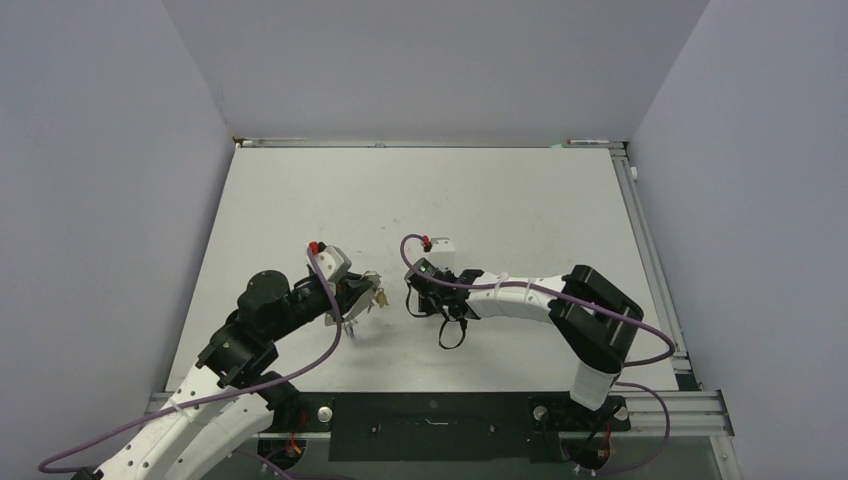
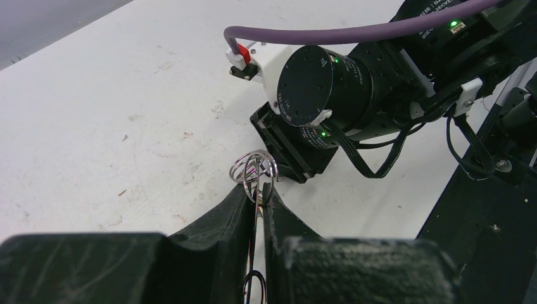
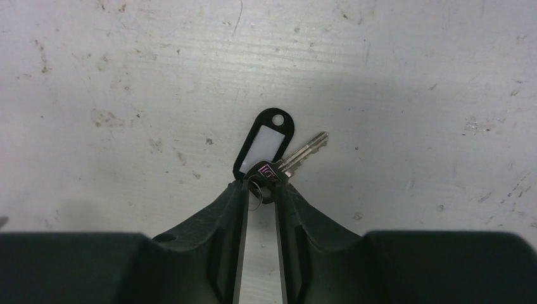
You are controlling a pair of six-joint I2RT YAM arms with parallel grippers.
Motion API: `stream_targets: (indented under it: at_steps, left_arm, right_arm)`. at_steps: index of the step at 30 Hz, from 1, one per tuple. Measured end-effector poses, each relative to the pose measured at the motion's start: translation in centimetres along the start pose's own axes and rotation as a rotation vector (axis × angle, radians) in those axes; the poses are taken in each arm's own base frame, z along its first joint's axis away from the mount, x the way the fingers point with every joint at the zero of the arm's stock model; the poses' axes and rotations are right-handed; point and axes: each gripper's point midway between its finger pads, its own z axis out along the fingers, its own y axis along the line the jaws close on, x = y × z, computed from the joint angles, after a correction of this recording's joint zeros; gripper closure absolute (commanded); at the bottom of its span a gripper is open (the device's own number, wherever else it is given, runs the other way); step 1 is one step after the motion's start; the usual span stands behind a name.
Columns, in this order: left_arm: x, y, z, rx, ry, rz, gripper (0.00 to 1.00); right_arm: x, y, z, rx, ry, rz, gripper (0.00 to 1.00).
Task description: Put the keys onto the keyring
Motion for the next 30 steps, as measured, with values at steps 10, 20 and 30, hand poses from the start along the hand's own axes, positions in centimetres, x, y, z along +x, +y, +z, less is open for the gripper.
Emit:
stream_targets:
  at_steps: [10,20,30]
  left_arm:
    - [0.0,0.0,0.0,0.000,0.001,0.000,1.00]
    - [0.1,0.0,0.1,0.000,0.007,-0.001,1.00]
    - [0.3,0.1,0.2,-0.001,0.012,-0.002,1.00]
  right_arm:
    - [0.6,-0.2,0.5,0.007,0.009,0.008,0.82]
    - [0.3,0.3,0.8,-0.011,-0.006,0.012,0.95]
    - [-0.2,-0.3,-1.1,-0.007,0.014,-0.146,0.95]
